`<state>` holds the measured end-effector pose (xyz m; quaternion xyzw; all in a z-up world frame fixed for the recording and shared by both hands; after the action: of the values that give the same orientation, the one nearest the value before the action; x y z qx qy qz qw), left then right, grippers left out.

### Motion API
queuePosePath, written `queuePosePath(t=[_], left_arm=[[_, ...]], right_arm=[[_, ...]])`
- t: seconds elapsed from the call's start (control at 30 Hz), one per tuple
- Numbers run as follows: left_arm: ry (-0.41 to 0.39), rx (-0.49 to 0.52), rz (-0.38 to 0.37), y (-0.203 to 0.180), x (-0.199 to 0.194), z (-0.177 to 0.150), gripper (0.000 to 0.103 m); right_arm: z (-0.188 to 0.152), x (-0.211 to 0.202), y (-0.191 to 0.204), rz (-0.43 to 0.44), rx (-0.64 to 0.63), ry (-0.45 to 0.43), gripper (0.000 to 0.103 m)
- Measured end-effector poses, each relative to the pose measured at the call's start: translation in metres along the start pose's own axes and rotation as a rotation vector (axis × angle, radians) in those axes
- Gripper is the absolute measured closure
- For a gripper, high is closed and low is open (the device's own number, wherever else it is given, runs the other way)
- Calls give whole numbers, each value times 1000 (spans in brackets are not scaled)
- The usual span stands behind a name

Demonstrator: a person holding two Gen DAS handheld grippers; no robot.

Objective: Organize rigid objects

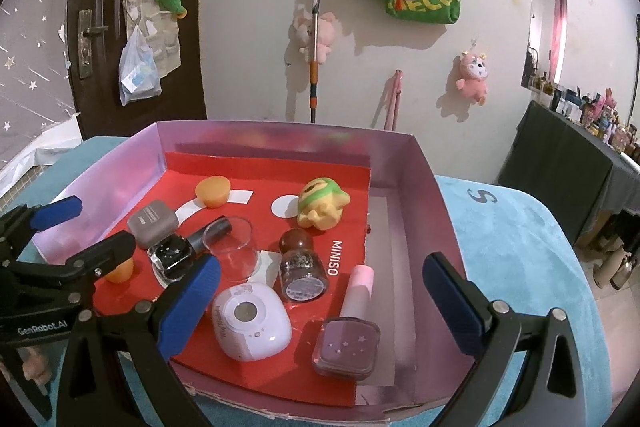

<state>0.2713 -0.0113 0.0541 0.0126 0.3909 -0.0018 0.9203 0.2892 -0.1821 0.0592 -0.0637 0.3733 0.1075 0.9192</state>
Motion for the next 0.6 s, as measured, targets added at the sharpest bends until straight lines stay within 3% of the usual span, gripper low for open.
queuePosePath(t=[0.6], left_arm=[[-1, -5, 5, 0, 1, 1, 7]], right_arm=[[0, 1, -1, -2, 0, 0, 0]])
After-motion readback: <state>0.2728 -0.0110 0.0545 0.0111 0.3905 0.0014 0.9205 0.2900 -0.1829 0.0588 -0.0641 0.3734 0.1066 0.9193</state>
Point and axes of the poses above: each gripper's, at about its wrist camera, not at the fingertips, and x roughly the way its jaws point, y to its left, z to its top, the point moved 2 cm from there along x, roughly the way its jaws point, and after that the axes turned 9 degrees about y, right-handed, at the moved point
